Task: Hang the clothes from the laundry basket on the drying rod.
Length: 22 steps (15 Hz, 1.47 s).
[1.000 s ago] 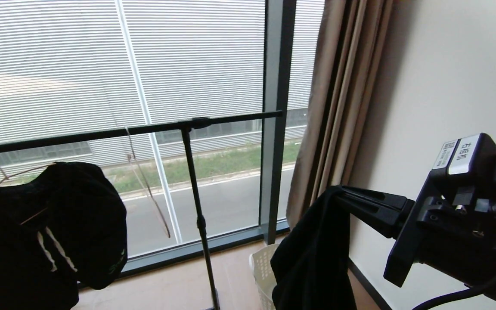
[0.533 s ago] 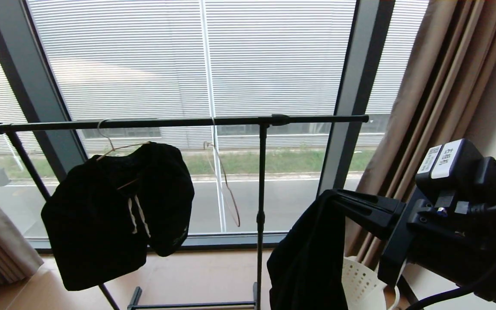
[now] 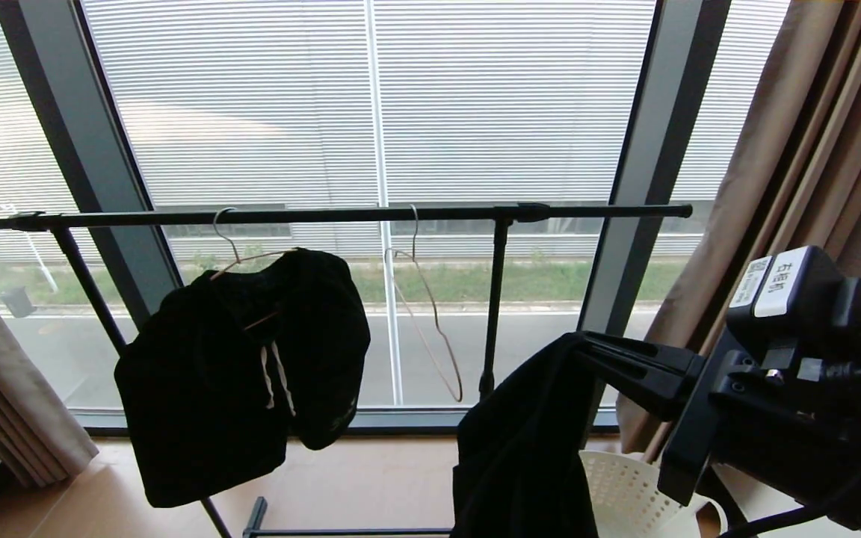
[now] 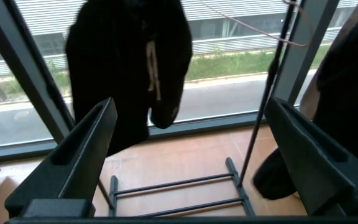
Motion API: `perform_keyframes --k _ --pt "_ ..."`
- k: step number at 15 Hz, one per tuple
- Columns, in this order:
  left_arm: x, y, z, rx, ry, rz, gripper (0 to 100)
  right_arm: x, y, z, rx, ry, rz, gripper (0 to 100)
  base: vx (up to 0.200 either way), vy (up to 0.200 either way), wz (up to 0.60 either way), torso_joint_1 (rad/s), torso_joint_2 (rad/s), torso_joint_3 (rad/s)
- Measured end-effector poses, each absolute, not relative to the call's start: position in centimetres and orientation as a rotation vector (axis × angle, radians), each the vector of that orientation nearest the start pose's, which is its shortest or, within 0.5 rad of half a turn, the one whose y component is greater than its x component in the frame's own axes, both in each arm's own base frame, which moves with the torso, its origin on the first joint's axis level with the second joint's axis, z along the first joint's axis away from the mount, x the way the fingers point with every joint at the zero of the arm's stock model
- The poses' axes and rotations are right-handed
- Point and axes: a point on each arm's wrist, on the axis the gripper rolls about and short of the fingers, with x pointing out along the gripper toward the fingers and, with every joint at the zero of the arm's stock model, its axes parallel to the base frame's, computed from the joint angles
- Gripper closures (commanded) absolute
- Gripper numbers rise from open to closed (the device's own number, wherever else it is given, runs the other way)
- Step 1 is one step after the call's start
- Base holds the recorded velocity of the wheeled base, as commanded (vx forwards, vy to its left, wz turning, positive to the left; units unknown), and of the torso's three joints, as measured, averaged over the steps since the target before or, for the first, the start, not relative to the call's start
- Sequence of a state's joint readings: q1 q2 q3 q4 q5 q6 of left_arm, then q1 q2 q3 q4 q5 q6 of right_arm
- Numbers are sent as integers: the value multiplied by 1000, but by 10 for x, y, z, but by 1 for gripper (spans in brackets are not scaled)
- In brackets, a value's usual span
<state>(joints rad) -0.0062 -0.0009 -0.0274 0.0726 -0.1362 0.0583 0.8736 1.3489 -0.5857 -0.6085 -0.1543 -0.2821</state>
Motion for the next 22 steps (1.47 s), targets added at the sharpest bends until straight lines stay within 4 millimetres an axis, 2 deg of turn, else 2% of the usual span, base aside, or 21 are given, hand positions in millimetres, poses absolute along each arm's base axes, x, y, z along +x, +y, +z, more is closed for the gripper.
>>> perform_keyframes --k 4,6,16,19,22 --pt "-25 -3 76 55 40 -144 0 140 161 211 -347 35 732 100 -150 200 0 0 5 4" --pt "-25 -3 76 55 41 -143 0 140 161 211 -347 37 731 100 -200 0 0 12 -2 -2" --pt "-25 -3 76 58 40 -144 0 146 163 208 -358 54 679 100 0 0 0 0 0 0" --pt "-25 -3 76 58 37 -142 0 148 163 207 -361 60 672 100 0 0 -600 -33 66 41" --pt "-25 -3 75 58 41 -144 0 149 163 207 -353 50 665 100 0 0 0 -28 91 41"
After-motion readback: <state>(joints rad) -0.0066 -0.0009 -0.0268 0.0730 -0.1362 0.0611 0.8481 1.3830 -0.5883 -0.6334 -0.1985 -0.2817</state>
